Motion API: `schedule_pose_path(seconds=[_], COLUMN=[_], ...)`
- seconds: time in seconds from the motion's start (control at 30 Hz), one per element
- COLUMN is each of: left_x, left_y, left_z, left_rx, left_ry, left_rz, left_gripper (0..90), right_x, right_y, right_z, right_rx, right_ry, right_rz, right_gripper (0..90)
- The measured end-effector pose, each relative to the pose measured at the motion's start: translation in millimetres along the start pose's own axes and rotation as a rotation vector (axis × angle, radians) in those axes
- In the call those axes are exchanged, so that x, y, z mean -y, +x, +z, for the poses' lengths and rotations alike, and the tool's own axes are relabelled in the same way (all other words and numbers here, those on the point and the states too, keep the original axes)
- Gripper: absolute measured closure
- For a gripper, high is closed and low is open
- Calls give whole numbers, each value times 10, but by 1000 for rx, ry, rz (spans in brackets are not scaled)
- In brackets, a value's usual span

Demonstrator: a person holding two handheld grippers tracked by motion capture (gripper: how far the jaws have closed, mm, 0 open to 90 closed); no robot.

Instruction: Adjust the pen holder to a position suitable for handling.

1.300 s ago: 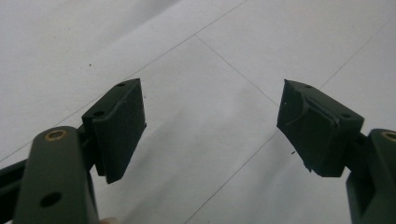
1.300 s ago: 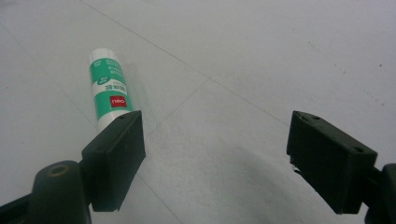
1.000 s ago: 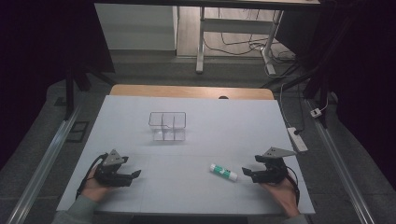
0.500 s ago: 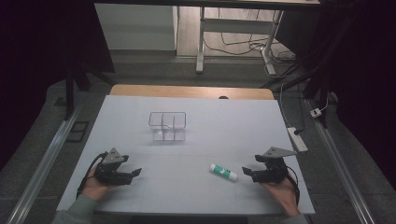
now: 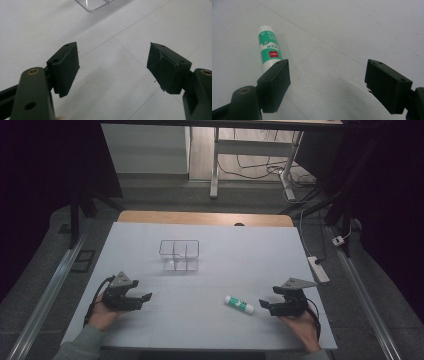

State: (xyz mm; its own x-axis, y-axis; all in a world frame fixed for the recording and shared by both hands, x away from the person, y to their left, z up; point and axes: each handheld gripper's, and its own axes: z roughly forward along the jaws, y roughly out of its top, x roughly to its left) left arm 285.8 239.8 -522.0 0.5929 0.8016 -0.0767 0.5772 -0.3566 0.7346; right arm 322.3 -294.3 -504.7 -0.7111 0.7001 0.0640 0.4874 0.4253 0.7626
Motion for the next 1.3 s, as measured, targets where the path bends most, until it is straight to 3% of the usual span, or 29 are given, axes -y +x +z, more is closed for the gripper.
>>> schedule_pose_path(seconds=[0.4, 0.7, 1.17, 1.3], left_x=[-153, -236, -398, -430], left_y=[102, 146, 244, 272], left_z=[96, 142, 295, 353], left_rx=[-10, -21, -50, -54], left_ry=[0, 1, -14, -15], left_rz=[-22, -12, -30, -27], left_gripper=[288, 329, 481, 575], right_x=[5, 6, 8, 10], right_y=[-2, -2, 3, 5], right_z=[7, 20, 24, 27], right_rx=[5, 7, 5, 6], right_ry=[5, 10, 13, 14], right_rz=[-1, -1, -2, -2], right_gripper=[199, 200, 199, 199])
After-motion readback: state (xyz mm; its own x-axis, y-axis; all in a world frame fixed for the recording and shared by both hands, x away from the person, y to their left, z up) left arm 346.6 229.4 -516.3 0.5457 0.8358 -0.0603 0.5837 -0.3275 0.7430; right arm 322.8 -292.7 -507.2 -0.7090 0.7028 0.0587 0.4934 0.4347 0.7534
